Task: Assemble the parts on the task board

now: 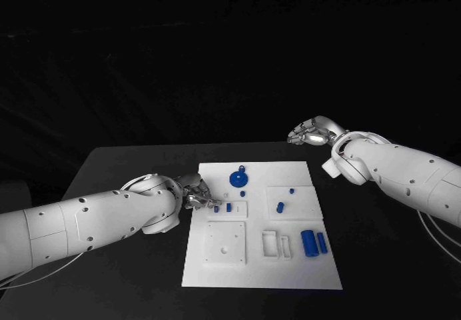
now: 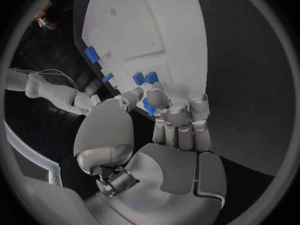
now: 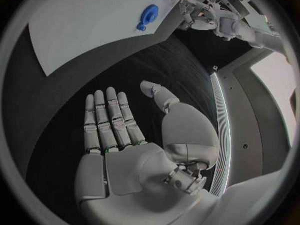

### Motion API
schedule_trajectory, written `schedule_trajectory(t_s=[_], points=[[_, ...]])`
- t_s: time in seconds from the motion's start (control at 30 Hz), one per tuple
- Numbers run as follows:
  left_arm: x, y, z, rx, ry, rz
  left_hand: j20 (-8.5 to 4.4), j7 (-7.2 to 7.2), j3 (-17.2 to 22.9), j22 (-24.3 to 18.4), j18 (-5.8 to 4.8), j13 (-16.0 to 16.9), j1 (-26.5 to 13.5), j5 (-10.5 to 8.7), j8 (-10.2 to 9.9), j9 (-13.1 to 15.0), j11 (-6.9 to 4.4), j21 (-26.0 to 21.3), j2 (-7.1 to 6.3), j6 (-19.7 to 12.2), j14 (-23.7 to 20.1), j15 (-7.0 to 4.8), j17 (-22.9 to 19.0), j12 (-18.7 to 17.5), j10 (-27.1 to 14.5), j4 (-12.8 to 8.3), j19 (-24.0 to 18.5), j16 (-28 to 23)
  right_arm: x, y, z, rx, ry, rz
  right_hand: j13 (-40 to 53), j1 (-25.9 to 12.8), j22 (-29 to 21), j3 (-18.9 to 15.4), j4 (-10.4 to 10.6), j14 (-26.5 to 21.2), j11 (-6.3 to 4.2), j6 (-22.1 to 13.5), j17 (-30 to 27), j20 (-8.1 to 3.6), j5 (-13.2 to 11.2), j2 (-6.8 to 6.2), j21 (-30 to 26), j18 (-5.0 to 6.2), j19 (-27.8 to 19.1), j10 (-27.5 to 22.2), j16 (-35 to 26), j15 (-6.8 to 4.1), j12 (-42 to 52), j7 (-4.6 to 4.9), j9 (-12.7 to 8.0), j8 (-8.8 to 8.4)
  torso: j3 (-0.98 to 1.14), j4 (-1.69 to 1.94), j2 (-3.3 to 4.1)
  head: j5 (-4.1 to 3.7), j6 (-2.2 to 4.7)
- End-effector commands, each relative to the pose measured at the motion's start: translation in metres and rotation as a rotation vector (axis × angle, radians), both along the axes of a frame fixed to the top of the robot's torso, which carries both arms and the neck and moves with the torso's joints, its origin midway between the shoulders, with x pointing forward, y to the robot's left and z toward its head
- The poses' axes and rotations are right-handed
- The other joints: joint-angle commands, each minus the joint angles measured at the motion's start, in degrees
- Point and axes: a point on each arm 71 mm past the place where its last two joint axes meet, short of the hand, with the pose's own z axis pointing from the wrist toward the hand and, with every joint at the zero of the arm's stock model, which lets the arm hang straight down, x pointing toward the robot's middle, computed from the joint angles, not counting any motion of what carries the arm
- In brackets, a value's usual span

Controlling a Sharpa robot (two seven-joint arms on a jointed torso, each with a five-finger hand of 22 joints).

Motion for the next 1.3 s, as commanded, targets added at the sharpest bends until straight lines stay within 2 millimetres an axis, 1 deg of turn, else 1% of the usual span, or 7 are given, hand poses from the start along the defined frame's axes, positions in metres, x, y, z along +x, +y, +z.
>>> schedule_trajectory(t_s=[0.03,0.1,0.17,0.53,0.63,0.87,1.3], points=[[-0.0051,-0.0023,-0.0052,-0.003,0.067,-0.043,-5.35,0.1,-0.31,-0.09,0.03,-0.09,1.37,1.68,-0.59,-0.32,0.48,-0.44,0.5,-0.18,-0.26,0.27,-0.07,-0.25,-0.07,-1.72,-0.39,-0.44,-0.0006,0.0,-0.0011,0.001,0.004,0.007,-0.08,-0.16,0.06,-0.28,0.02,-0.36,0.24,-0.52,-0.09,0.0,0.38,-0.13,-0.28,-0.32,-0.43,0.06,0.36,0.09,-0.18,0.01,-0.06,0.11,-0.01,0.0,0.03,-0.02,-0.11],[-0.0067,-0.0009,-0.0067,-0.009,0.079,-0.043,-5.31,0.15,-0.66,-0.12,-0.07,-0.11,2.0,2.86,-0.85,-0.5,0.52,-0.51,0.86,-0.13,-0.32,0.3,-0.09,-0.29,-0.14,-2.97,-0.46,-0.52,-0.0008,-0.0002,-0.0018,0.0,0.005,0.007,-0.08,-0.16,0.07,-0.28,0.02,-0.37,0.24,-0.52,-0.09,0.0,0.38,-0.12,-0.28,-0.32,-0.43,0.06,0.36,0.09,-0.18,0.01,-0.06,0.11,-0.03,0.01,0.01,0.0,-0.14],[-0.0082,0.0012,-0.0091,-0.021,0.103,-0.04,-5.29,0.19,-0.86,-0.15,-0.12,-0.13,2.25,2.85,-1.03,-0.62,0.56,-0.58,0.79,-0.18,-0.36,0.33,-0.1,-0.33,-0.21,-3.63,-0.53,-0.56,-0.0009,-0.0003,-0.0028,0.0,0.007,0.007,-0.08,-0.16,0.07,-0.27,0.02,-0.37,0.24,-0.52,-0.1,0.0,0.39,-0.11,-0.29,-0.32,-0.43,0.07,0.37,0.09,-0.18,0.01,-0.06,0.12,-0.04,0.0,0.01,0.0,-0.13],[-0.0085,0.0033,-0.0105,-0.036,0.124,-0.032,-5.28,0.23,-0.86,-0.3,-0.32,-0.21,3.26,0.03,-1.47,-0.95,0.62,-0.85,1.83,0.09,-0.46,0.37,-0.12,-0.38,-0.27,-5.81,-0.56,-0.72,-0.0012,-0.0002,-0.004,0.0,0.009,0.007,-0.07,-0.15,0.09,-0.26,0.01,-0.38,0.24,-0.53,-0.14,0.0,0.39,-0.09,-0.31,-0.31,-0.43,0.07,0.4,0.09,-0.19,0.01,-0.07,0.12,0.0,0.03,0.02,-0.01,-0.24],[-0.0081,0.0034,-0.0103,-0.039,0.122,-0.03,-5.26,0.31,-0.84,-0.31,-0.38,-0.23,3.24,-0.31,-1.65,-1.05,0.66,-0.9,2.81,-0.04,-0.48,0.43,-0.12,-0.39,-0.29,-5.96,-0.58,-0.75,-0.0012,-0.0003,-0.004,0.0,0.009,0.006,-0.08,-0.15,0.09,-0.26,0.01,-0.38,0.24,-0.53,-0.15,0.0,0.38,-0.09,-0.32,-0.31,-0.43,0.07,0.41,0.09,-0.2,0.01,-0.08,0.12,0.0,0.02,0.01,-0.01,-0.28],[-0.0064,0.005,-0.0099,-0.048,0.113,-0.017,-5.26,0.51,-1.42,-0.21,-0.5,-0.18,3.23,-0.82,-2.1,-1.19,0.87,-0.89,6.41,-0.47,-0.63,0.6,-0.02,-0.33,-0.4,-6.74,-0.79,-0.7,-0.0011,-0.0001,-0.0041,0.0,0.009,0.006,-0.07,-0.16,0.1,-0.27,0.02,-0.39,0.24,-0.53,-0.18,0.01,0.38,-0.08,-0.34,-0.31,-0.42,0.07,0.43,0.1,-0.2,0.01,-0.08,0.13,0.07,-0.02,0.02,0.03,-0.22],[-0.0054,0.0057,-0.009,-0.065,0.103,-0.013,-5.27,0.62,-1.92,-0.16,-0.53,-0.15,3.26,-0.82,-2.39,-1.25,0.95,-0.87,6.06,-0.8,-0.71,0.67,0.04,-0.31,-0.48,-7.45,-0.89,-0.67,-0.0012,-0.0011,-0.0041,0.0,0.01,0.005,-0.07,-0.17,0.13,-0.27,0.03,-0.4,0.24,-0.53,-0.23,0.01,0.38,-0.06,-0.37,-0.3,-0.41,0.09,0.48,0.09,-0.21,0.01,-0.09,0.15,0.05,0.01,-0.01,0.11,0.1]])
